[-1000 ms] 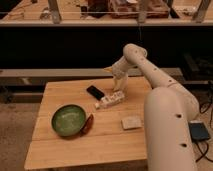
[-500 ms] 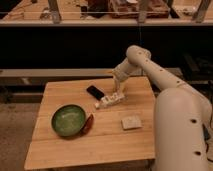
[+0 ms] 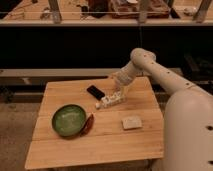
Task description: Place the white sponge in the ceramic bowl
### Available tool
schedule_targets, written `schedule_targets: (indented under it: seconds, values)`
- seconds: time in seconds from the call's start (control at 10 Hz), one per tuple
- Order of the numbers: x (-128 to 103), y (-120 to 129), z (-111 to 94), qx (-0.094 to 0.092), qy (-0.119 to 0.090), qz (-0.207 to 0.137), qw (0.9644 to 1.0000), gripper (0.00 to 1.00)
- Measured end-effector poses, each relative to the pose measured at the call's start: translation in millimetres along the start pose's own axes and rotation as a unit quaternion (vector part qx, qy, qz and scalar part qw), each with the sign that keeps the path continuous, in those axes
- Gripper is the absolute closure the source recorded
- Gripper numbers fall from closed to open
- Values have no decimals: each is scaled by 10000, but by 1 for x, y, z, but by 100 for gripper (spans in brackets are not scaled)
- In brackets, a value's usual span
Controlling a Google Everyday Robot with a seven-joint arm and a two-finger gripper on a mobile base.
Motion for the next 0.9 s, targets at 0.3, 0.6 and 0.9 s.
schedule_targets:
  seconds: [0.3, 0.6, 0.9]
  values:
    - [1, 46, -12, -383, -83, 409, 9984, 20]
    - [6, 86, -16, -686, -235, 878, 9935, 20]
    - [12, 108, 8, -757, -375, 1181, 9894, 20]
